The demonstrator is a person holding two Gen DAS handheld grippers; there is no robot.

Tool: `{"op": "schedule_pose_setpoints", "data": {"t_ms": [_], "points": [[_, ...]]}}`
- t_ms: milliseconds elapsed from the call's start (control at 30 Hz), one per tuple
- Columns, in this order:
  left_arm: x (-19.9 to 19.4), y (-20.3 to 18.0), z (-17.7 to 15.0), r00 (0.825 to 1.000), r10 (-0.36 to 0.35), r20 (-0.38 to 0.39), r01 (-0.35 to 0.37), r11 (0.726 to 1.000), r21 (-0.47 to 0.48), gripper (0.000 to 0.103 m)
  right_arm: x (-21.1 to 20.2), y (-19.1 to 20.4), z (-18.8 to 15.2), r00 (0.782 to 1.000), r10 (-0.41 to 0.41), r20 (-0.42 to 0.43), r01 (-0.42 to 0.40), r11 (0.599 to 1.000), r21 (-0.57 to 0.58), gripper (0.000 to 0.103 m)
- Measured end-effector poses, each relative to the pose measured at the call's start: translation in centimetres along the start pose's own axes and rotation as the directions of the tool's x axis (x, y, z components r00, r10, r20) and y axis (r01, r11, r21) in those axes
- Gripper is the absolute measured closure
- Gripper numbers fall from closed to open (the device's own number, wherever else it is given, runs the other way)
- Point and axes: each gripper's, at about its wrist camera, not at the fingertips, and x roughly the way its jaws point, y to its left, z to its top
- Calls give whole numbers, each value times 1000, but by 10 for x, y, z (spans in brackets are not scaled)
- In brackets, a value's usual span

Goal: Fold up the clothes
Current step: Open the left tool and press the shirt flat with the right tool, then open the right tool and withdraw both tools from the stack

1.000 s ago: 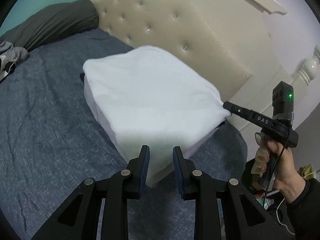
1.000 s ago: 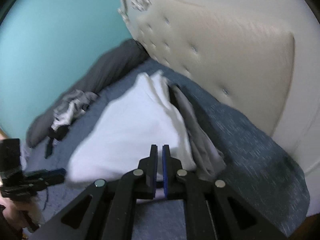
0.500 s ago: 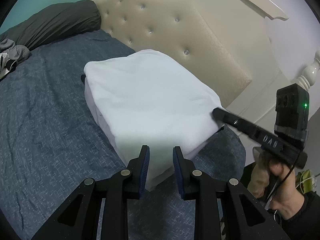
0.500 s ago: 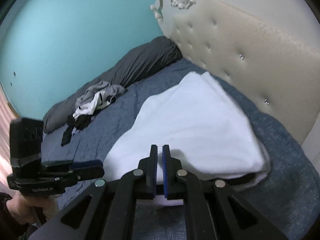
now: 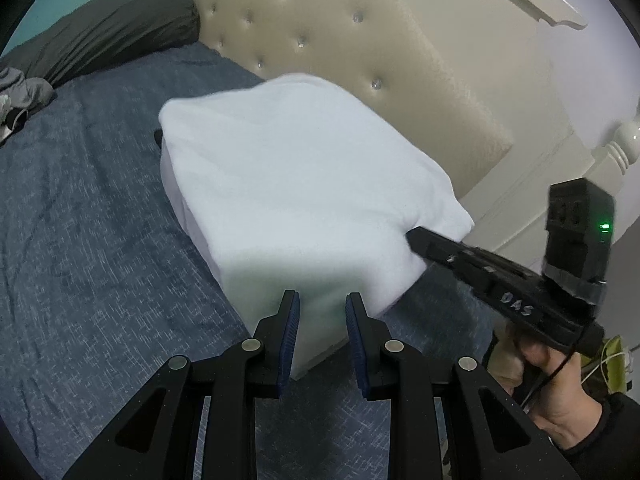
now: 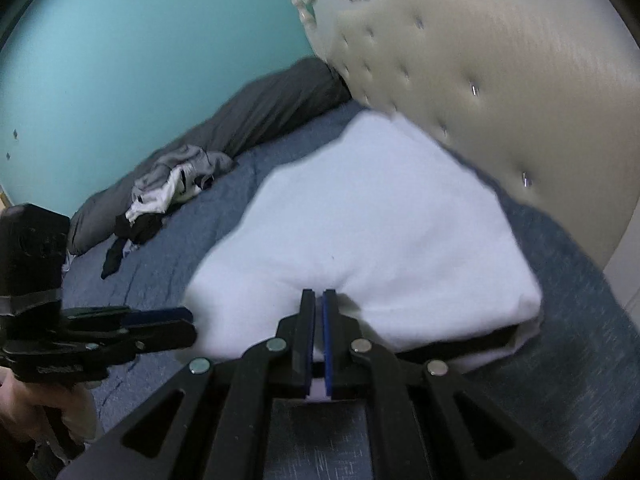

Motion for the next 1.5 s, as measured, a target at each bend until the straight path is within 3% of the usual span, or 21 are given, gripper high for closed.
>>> {"op": "schedule_pose_setpoints", "data": {"t_ms": [533,833,1500], "points": [[-14,5,0,1000,15,12,-14,1000,-24,76,5,6,7,999,45,17,-45,999,18,102],[-42,4,-1,999,26,40,-24,999,-31,76,-27,16,10,998,-7,66,4,999,39,100],[-129,-46,-14,992,28,124,-29,1000,5,76,-113,59,4,989,-94,118,91,995,30,98]]}}
